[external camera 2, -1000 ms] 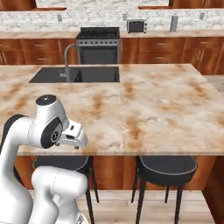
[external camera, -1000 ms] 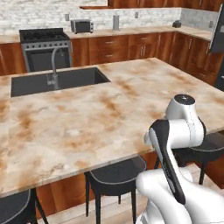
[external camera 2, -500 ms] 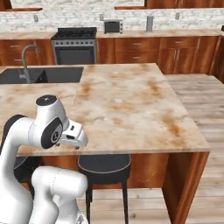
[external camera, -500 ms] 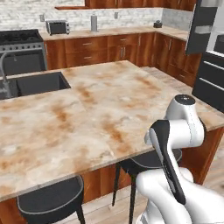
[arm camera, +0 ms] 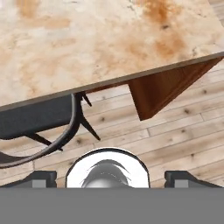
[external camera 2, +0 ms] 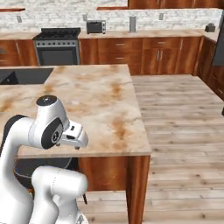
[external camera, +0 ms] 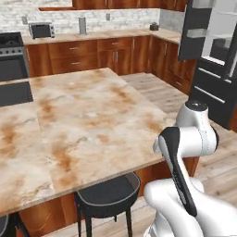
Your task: Retrieve the butter from the fridge and place it on a plate on the dining table. Then retrieve the butter knife by the fridge and place it near the plate.
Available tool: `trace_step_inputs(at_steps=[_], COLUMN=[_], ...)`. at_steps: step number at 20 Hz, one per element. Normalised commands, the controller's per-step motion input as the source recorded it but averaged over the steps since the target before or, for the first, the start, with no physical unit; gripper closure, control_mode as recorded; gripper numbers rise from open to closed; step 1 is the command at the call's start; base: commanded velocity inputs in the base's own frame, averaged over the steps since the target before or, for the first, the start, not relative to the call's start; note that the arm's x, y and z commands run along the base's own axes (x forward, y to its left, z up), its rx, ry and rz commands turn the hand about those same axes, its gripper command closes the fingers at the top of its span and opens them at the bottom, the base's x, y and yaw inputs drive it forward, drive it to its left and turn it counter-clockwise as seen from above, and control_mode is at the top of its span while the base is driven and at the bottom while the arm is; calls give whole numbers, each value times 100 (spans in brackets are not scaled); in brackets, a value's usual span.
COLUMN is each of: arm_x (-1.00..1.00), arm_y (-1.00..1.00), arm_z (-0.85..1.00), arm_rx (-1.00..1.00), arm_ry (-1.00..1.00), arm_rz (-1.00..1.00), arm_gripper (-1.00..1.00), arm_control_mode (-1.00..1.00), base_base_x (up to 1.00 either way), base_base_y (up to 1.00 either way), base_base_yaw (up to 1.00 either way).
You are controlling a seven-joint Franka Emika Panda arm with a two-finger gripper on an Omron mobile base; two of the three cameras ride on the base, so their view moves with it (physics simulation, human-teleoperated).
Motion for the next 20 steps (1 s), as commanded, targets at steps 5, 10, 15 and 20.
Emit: trace_step_inputs(at_steps=[5, 10, 15, 20], arm_x=[0, 0, 0, 0], arm_y=[0, 0, 0, 0], arm_z=[0, 0, 0, 0], arm_rx=[0, 0, 0, 0], arm_ry=[0, 0, 0, 0], arm_rz=[0, 0, 0, 0], arm_gripper=[-100, -100, -100, -100], arm_control_mode=[100, 100, 100, 100], base_base_x=[-2, -4, 0, 1], base_base_y=[-100, -100, -100, -93], base_base_yaw=[0, -2, -4, -2])
